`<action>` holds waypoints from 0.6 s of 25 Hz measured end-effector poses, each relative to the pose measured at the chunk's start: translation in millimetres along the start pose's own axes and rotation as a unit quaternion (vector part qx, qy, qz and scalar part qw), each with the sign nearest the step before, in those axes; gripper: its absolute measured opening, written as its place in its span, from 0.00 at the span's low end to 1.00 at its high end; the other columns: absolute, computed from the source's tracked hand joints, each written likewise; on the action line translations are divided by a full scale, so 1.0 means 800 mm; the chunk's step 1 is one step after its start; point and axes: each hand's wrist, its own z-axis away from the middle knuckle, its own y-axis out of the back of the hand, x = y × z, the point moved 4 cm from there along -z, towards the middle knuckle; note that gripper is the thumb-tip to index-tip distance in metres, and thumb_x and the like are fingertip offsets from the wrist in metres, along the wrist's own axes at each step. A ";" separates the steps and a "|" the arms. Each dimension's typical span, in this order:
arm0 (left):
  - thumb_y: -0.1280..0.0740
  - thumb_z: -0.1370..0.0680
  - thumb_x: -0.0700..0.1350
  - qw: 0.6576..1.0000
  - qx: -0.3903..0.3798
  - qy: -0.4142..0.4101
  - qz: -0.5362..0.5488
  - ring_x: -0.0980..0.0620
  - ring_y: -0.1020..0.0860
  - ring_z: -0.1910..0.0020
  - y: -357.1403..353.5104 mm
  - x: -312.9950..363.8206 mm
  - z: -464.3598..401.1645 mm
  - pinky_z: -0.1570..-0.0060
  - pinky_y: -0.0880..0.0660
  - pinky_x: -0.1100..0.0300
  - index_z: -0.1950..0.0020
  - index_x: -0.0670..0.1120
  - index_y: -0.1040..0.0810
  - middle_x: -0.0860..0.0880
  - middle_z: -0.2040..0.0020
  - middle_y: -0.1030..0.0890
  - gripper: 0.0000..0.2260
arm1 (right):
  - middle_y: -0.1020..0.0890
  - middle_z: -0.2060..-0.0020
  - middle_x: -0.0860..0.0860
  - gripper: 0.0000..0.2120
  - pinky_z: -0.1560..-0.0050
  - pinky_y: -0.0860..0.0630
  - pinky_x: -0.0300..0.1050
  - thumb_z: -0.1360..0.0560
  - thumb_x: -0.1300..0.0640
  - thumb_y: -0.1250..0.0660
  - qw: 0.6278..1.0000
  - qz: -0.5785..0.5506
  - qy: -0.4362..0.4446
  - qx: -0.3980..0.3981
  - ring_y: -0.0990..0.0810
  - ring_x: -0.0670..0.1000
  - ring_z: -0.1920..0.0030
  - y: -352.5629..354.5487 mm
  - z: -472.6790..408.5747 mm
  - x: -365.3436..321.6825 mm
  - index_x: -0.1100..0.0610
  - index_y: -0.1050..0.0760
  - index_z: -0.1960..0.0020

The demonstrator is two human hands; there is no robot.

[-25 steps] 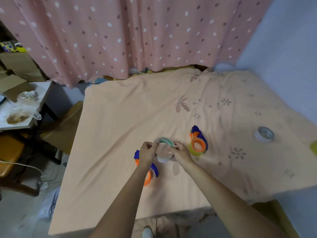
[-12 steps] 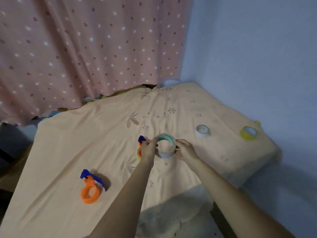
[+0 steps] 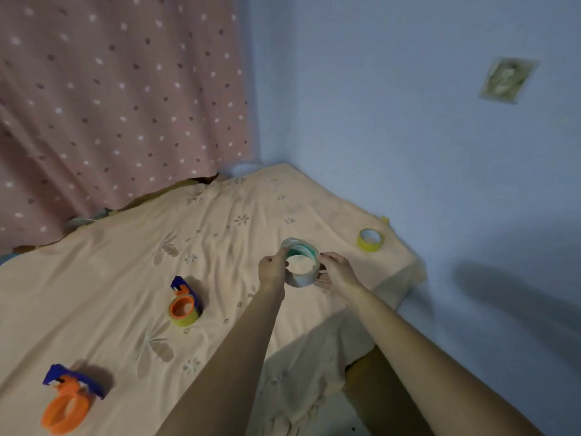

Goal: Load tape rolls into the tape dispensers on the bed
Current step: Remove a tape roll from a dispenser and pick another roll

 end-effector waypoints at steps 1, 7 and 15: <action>0.31 0.27 0.51 1.000 -0.005 0.001 -0.004 0.44 0.27 0.61 -0.015 -0.001 -0.008 0.61 0.33 0.55 0.51 0.35 0.23 0.41 0.56 0.21 0.18 | 0.21 0.51 0.60 0.07 0.58 0.20 0.45 0.22 0.58 0.38 1.000 0.004 0.002 0.003 0.20 0.56 0.59 0.011 -0.010 -0.004 0.59 0.26 0.46; 0.32 0.26 0.48 0.998 -0.043 0.035 -0.006 0.50 0.27 0.66 -0.095 -0.013 -0.091 0.69 0.33 0.59 0.49 0.38 0.22 0.43 0.58 0.20 0.14 | 0.21 0.54 0.58 0.07 0.56 0.20 0.46 0.22 0.59 0.38 0.999 0.022 -0.004 0.029 0.20 0.53 0.61 0.059 -0.096 -0.025 0.60 0.26 0.47; 0.34 0.25 0.51 0.992 -0.082 0.098 -0.010 0.52 0.26 0.66 -0.172 -0.025 -0.226 0.66 0.31 0.59 0.57 0.41 0.25 0.43 0.58 0.20 0.12 | 0.21 0.53 0.59 0.07 0.59 0.22 0.45 0.22 0.59 0.38 0.986 0.140 -0.029 0.082 0.20 0.55 0.59 0.082 -0.257 -0.053 0.60 0.24 0.46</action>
